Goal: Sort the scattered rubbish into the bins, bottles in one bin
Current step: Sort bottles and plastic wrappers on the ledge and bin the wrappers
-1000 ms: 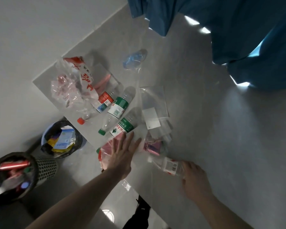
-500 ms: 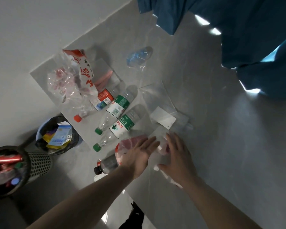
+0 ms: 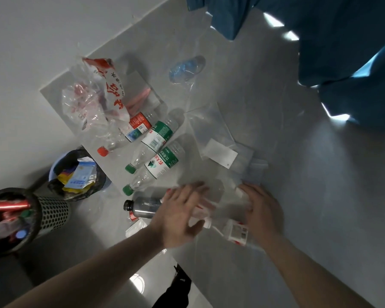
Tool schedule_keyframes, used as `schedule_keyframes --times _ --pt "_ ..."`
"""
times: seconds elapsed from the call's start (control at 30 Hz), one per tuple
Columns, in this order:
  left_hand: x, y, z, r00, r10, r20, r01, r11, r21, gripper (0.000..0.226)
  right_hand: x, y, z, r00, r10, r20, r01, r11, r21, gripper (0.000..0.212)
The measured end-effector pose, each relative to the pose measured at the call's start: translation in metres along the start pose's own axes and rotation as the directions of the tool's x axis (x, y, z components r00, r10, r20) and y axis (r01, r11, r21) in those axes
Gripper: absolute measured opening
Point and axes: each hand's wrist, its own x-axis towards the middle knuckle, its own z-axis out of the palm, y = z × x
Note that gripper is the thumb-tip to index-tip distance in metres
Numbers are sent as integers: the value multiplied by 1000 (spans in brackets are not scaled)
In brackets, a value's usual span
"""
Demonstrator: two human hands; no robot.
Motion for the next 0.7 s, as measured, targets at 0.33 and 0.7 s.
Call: schedule_keyframes --times 0.33,0.7 --pt "-20 -48 20 925 -338 172 258 894 368 77 -33 24 -30 981 -5 -193 38 985 168 46" --pt "53 3 5 962 -256 99 227 944 238 68 -55 47 -49 987 62 -148 -24 968 248 34"
